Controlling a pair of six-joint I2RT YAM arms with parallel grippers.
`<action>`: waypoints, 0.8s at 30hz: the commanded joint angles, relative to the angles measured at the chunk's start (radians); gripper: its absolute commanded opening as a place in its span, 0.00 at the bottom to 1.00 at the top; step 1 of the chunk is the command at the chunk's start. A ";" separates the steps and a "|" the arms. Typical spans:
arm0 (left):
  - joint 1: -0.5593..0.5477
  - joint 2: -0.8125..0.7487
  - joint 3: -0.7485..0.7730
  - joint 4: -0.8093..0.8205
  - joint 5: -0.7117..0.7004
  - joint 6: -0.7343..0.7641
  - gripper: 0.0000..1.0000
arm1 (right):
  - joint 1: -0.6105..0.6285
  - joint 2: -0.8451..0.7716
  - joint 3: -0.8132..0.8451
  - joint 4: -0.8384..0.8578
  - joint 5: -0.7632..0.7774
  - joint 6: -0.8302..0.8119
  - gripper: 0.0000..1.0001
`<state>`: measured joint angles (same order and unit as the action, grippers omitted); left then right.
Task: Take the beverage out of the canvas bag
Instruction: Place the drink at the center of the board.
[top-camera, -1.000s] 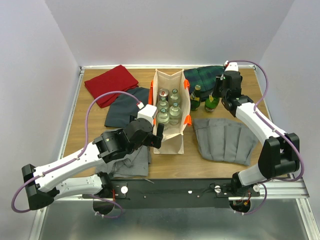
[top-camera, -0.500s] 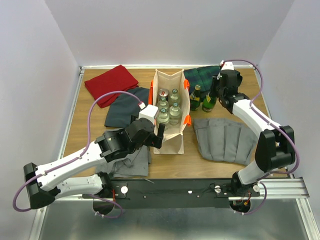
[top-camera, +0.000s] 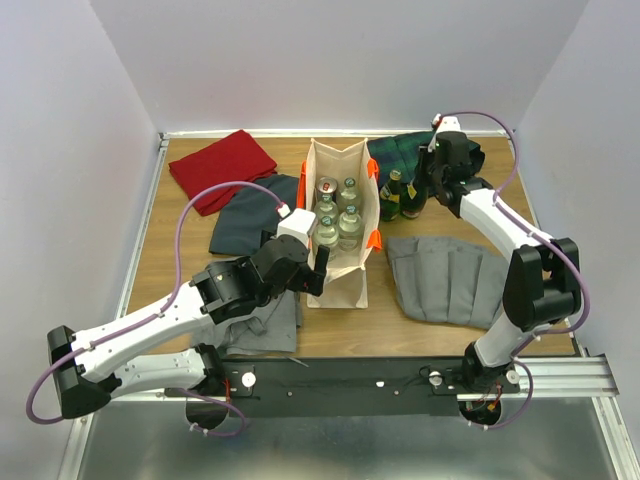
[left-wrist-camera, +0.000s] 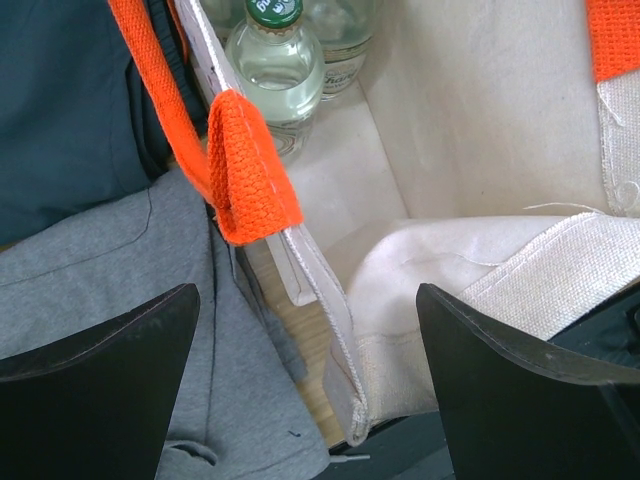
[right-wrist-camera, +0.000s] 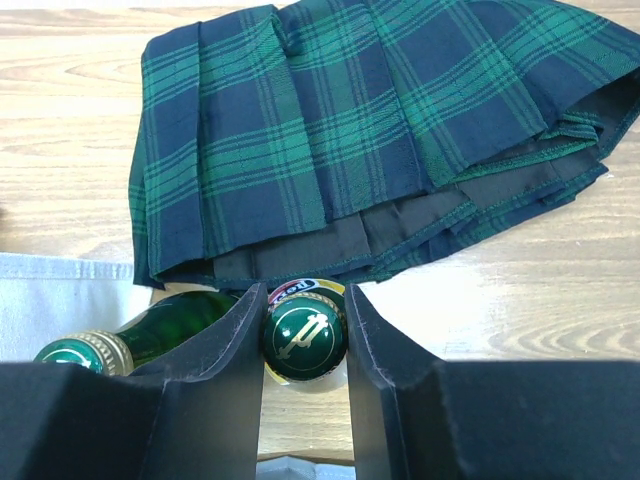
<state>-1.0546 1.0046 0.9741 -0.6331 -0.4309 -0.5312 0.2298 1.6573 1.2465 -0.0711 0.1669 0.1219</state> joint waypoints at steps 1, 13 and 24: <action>0.016 -0.015 -0.017 -0.013 -0.009 0.017 0.99 | 0.003 0.002 0.074 0.044 -0.024 -0.002 0.01; 0.028 -0.020 -0.023 -0.008 0.006 0.014 0.99 | 0.017 0.048 0.119 -0.113 -0.006 -0.027 0.03; 0.028 -0.029 -0.026 -0.010 0.012 0.011 0.99 | 0.023 -0.002 0.068 -0.133 -0.003 -0.015 0.31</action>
<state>-1.0340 0.9943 0.9676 -0.6289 -0.4267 -0.5293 0.2424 1.6936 1.3247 -0.1745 0.1524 0.1028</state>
